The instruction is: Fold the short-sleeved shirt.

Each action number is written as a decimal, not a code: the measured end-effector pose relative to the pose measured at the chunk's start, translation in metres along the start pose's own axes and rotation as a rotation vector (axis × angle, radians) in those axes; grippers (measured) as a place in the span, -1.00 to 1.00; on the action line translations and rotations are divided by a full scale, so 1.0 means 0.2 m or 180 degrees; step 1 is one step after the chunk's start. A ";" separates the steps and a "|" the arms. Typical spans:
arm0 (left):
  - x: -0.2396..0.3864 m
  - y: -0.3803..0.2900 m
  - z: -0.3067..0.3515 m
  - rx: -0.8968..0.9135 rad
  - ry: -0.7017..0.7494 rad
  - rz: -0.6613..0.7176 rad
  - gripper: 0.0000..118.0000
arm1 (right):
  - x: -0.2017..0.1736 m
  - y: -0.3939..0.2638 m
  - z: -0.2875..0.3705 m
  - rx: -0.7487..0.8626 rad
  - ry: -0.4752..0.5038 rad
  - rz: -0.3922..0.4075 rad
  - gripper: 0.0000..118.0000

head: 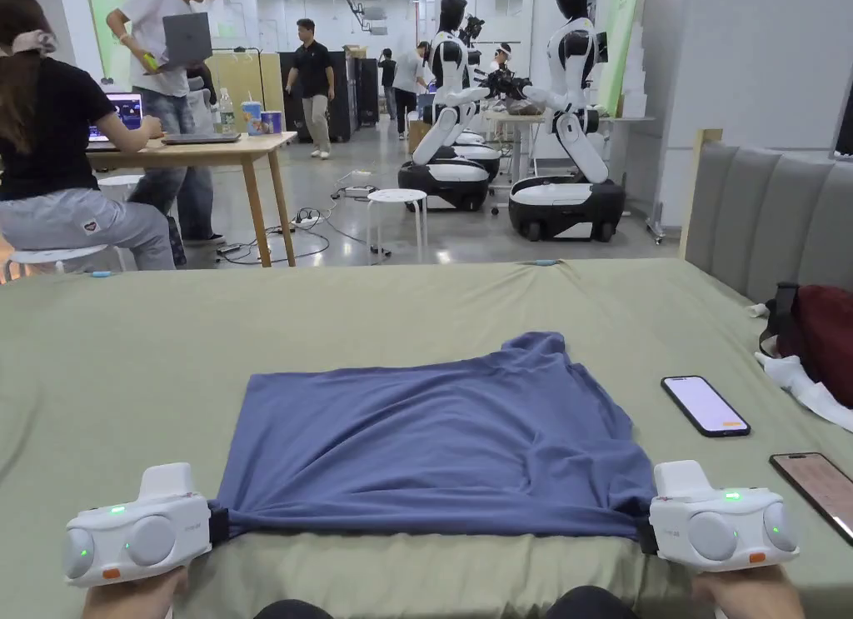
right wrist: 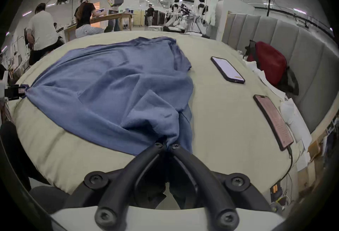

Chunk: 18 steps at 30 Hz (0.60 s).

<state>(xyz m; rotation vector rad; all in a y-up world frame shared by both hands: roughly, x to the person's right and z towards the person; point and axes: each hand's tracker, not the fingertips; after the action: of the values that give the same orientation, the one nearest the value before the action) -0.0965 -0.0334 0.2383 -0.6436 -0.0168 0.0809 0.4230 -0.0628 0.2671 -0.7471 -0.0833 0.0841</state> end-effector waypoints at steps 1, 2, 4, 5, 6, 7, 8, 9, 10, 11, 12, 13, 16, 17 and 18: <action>0.00 0.01 0.00 0.0006 0.0004 -0.0002 -0.76 | -0.01 0.01 0.01 0.0007 -0.0026 0.0019 -0.81; 0.01 0.02 0.01 0.0006 0.0024 -0.0009 -0.49 | -0.02 0.02 0.02 0.0029 -0.0048 0.0084 -0.48; 0.01 0.05 0.02 -0.0017 0.0177 0.0012 0.55 | -0.03 0.04 0.08 0.0116 -0.0085 0.0133 0.88; 0.01 0.08 0.03 -0.0072 0.0226 0.0004 0.97 | -0.03 0.05 0.12 0.0116 -0.0095 0.0122 1.00; 0.02 0.09 0.08 -0.0042 0.0205 0.0005 1.00 | -0.03 0.06 0.15 0.0117 -0.0060 0.0099 1.00; 0.02 0.10 0.11 0.0017 0.0189 0.0013 1.00 | -0.02 0.05 0.20 0.0281 0.0175 0.0002 0.96; 0.03 0.12 0.15 0.0212 0.0108 0.0010 1.00 | -0.01 0.06 0.25 0.0472 0.0253 -0.0068 0.92; 0.03 0.15 0.18 0.0229 0.0069 0.0032 0.92 | 0.00 0.06 0.28 0.0506 0.0313 -0.0112 0.83; 0.02 0.17 0.19 0.0231 0.0051 0.0076 0.94 | 0.00 0.07 0.30 0.0482 0.0287 -0.0103 0.88; 0.02 0.19 0.21 0.0250 0.0017 0.0098 0.93 | 0.00 0.07 0.32 0.0469 0.0267 -0.0087 0.91; 0.03 0.20 0.25 0.0308 -0.0031 0.0142 0.83 | -0.04 0.11 0.33 0.0481 0.0260 -0.0067 0.87; 0.03 0.21 0.27 0.0362 -0.0089 0.0147 0.41 | -0.05 0.11 0.34 0.0509 0.0238 -0.0049 0.62; 0.03 0.21 0.30 0.0405 -0.0069 0.0077 -1.00 | -0.06 0.13 0.33 0.0568 0.0108 -0.0052 -0.99; 0.03 0.22 0.31 0.0416 -0.0059 0.0035 -1.00 | -0.06 0.13 0.34 0.0575 0.0084 -0.0115 -1.00; 0.01 0.21 0.30 0.0397 -0.0103 -0.0003 -1.00 | -0.05 0.13 0.34 0.0562 0.0122 -0.0143 -1.00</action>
<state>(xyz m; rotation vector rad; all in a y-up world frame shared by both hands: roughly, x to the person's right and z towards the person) -0.0994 0.0370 0.2607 -0.5175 -0.0429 0.0908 0.4053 0.0012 0.2986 -0.5698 -0.0554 0.0336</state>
